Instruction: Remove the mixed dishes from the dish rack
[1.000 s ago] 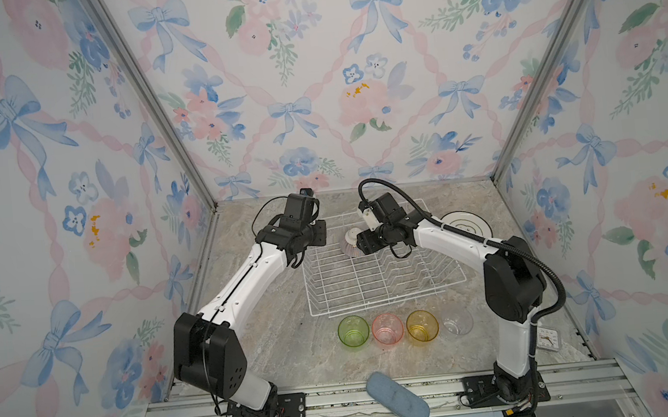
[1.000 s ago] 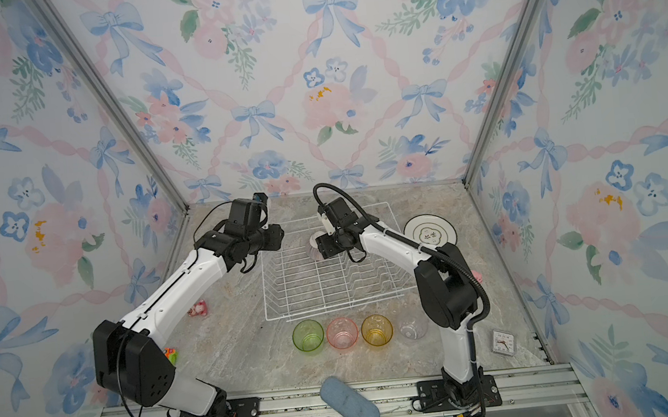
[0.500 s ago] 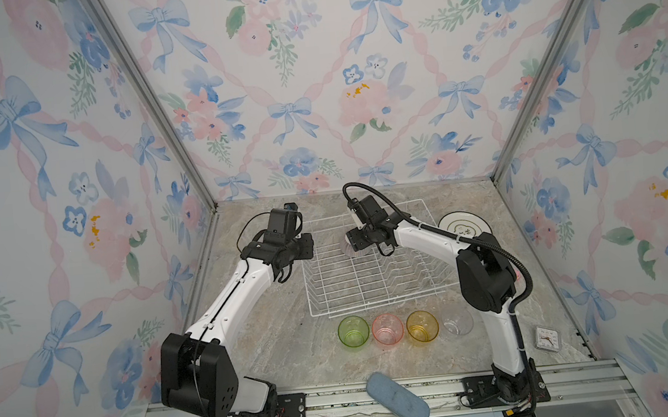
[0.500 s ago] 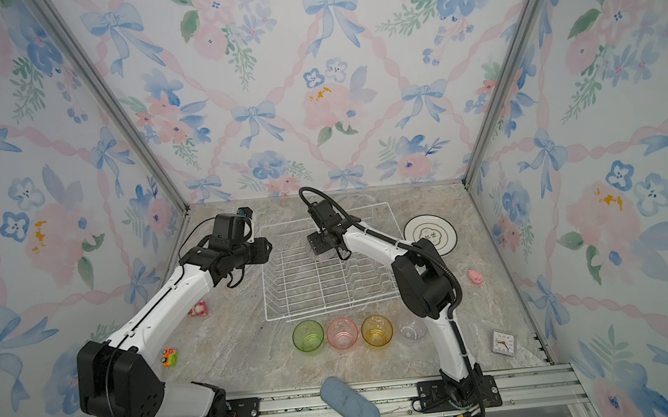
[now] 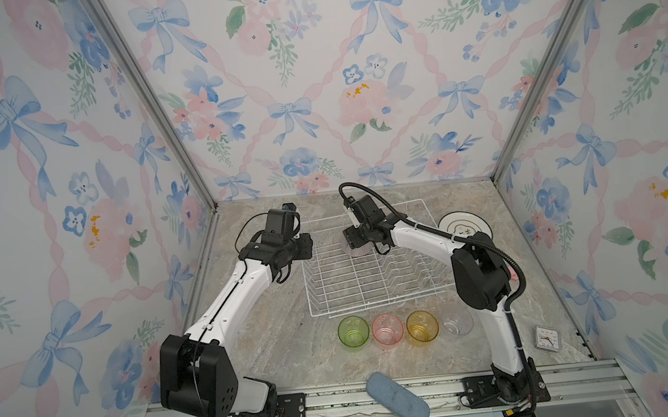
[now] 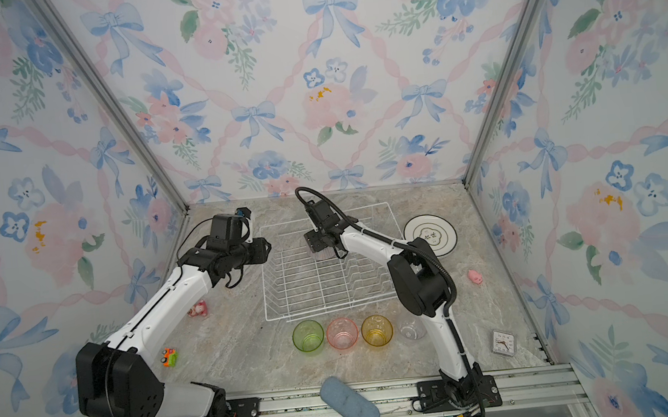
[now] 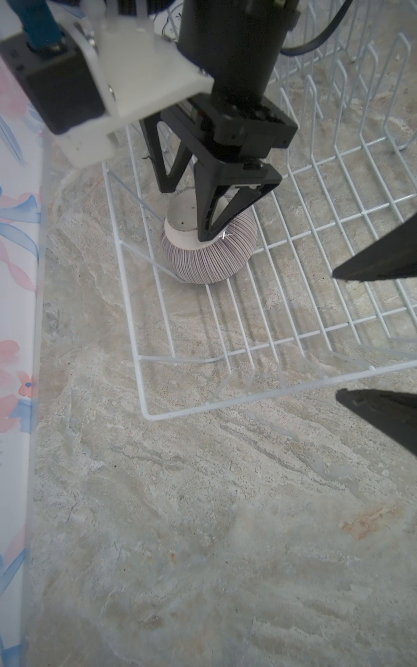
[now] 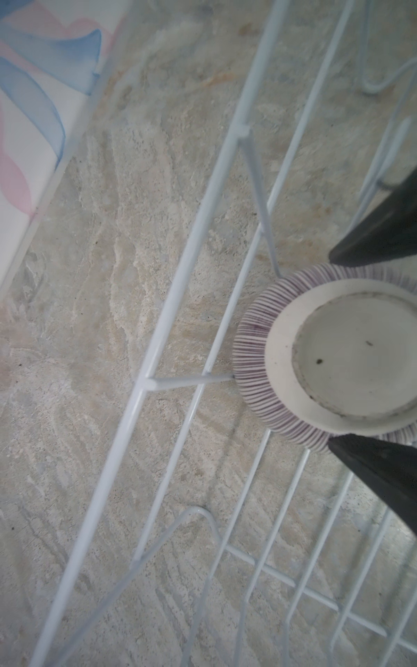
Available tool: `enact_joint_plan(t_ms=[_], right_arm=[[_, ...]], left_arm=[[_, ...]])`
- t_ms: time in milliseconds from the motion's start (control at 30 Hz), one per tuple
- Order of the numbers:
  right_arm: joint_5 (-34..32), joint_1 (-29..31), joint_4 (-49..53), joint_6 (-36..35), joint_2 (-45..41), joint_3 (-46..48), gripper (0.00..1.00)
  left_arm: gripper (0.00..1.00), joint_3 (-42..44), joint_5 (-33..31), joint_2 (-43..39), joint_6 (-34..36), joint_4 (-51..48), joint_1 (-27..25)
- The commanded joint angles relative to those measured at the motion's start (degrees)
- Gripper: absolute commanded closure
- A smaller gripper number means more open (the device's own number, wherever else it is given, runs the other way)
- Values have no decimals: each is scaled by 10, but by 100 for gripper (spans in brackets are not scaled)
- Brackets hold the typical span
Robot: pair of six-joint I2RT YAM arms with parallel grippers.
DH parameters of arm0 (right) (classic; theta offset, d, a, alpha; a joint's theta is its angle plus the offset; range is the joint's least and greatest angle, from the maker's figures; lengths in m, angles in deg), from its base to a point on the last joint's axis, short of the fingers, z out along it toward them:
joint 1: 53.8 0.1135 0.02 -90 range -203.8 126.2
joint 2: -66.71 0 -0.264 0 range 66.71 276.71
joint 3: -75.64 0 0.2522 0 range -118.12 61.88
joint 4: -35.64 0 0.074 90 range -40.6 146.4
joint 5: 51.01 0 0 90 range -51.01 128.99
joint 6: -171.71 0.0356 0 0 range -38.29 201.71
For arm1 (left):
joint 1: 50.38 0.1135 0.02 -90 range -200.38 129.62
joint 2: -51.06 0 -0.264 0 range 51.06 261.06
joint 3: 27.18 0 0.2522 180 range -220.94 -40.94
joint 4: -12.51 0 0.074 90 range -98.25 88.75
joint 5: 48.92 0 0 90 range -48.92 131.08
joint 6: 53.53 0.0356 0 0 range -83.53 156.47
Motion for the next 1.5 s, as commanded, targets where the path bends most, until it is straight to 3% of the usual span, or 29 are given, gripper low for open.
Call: enact_joint_plan(t_ms=[0,533,800,1067,1267,1467], right_arm=[[19,-1,0,-12,18,-16,24],[141,-2,6,25,-20,45,29],[185,8,58,-10,-41,59,40],[216,28,117,-35,-46,54,44],[228,54,146,-40,-64,66,44],[235,42,89,12,-142,138,34]], left_arm=[[54,-2,11,5,9,4,4],[55,-7,15,15,16,3,4],[54,-6,20,21,19,3,4],[54,-7,33,35,23,3,3],[52,-8,33,43,33,2,-7],[48,-12,18,54,72,-2,-44]])
